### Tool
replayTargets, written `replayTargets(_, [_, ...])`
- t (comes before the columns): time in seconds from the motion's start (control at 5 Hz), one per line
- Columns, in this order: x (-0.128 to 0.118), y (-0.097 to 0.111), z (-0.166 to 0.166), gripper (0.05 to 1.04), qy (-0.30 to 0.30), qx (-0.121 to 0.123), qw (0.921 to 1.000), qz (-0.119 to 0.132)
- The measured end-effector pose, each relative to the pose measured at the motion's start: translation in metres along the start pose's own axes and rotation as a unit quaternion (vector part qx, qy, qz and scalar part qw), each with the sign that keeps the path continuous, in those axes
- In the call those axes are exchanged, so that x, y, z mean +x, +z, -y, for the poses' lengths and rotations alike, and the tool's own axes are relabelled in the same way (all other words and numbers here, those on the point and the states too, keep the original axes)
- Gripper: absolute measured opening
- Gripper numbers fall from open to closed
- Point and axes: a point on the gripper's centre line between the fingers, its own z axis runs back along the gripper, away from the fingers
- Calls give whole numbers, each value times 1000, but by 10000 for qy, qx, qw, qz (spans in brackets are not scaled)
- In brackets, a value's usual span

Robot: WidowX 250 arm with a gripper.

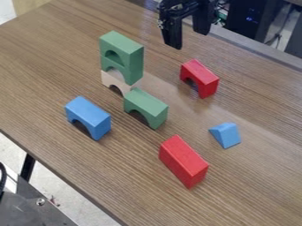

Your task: Place the red arch on top of the tower

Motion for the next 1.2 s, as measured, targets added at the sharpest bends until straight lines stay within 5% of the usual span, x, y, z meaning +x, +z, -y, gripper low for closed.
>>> replayTargets(0.2, [0,-14,-5,999,28,203,9998,-63])
replayTargets(0.6, [-17,-25,7,999,-849,73,9952,490])
replayTargets(1.2, [-20,-34,15,999,-795,-87,9938,776])
